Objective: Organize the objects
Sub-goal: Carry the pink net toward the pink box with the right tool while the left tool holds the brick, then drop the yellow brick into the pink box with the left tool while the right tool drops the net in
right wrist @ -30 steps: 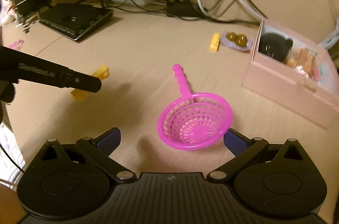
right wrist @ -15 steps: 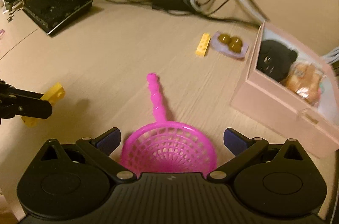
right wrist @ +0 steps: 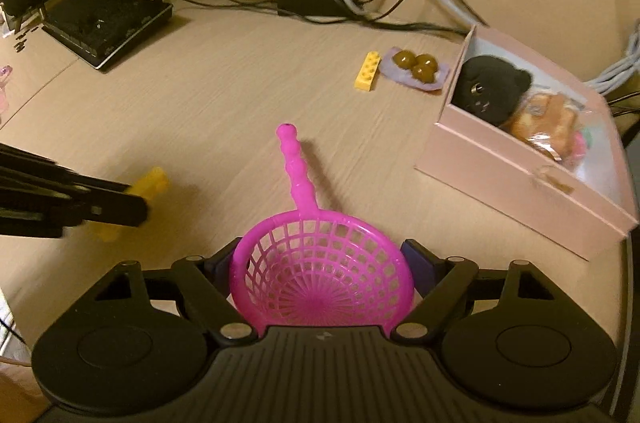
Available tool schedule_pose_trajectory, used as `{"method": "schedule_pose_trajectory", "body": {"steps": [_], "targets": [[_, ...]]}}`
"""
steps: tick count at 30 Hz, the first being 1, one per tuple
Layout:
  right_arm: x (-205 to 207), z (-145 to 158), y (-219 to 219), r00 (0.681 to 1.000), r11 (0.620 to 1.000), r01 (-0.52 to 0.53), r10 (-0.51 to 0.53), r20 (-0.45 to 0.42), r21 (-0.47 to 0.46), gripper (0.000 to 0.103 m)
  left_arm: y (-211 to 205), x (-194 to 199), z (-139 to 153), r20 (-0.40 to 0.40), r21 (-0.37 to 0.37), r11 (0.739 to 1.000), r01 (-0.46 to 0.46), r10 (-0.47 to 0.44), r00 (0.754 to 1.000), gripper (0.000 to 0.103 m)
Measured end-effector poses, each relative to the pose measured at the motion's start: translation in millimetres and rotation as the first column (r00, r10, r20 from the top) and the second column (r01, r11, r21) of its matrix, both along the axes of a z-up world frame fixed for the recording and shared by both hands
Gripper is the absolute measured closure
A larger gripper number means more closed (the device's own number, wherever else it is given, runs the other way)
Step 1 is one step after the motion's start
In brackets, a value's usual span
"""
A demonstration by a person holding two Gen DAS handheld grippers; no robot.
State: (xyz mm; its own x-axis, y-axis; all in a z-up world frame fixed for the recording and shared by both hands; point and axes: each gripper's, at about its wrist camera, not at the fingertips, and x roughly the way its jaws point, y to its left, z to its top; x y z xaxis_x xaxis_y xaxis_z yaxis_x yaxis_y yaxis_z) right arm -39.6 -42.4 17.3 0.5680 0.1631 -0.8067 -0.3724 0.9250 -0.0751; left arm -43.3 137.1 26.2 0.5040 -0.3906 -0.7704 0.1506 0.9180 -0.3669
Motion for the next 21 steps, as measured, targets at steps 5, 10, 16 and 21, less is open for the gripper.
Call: {"method": "schedule_pose_trajectory", "body": {"steps": [5,10,16,21], "targets": [[-24.1,15.8,-18.4,0.997,0.997,0.072,-0.072,0.04,0.004,0.02,-20.5,2.5,-2.3,-0.002,0.0,0.999,0.038,-0.038,0.999,0.084],[-47.6,24.8,-56.8,0.98,0.982,0.188,-0.189,0.067,0.016,0.02,-47.5,15.9,6.8,0.03,-0.017,0.996,0.087,-0.086,0.996,0.084],[-71.0,28.7,-103.2,0.941,0.943,0.326,-0.33,0.079,0.057,0.02,-104.1,52.3,38.8,0.091,-0.061,0.981,0.186,-0.18,0.98,0.084],[-88.4,21.8,-120.8,0.918,0.926,0.375,-0.378,0.12,0.048,0.02,-179.1,91.1,78.3,0.18,-0.064,0.953,0.295,-0.279,0.943,0.084]]}}
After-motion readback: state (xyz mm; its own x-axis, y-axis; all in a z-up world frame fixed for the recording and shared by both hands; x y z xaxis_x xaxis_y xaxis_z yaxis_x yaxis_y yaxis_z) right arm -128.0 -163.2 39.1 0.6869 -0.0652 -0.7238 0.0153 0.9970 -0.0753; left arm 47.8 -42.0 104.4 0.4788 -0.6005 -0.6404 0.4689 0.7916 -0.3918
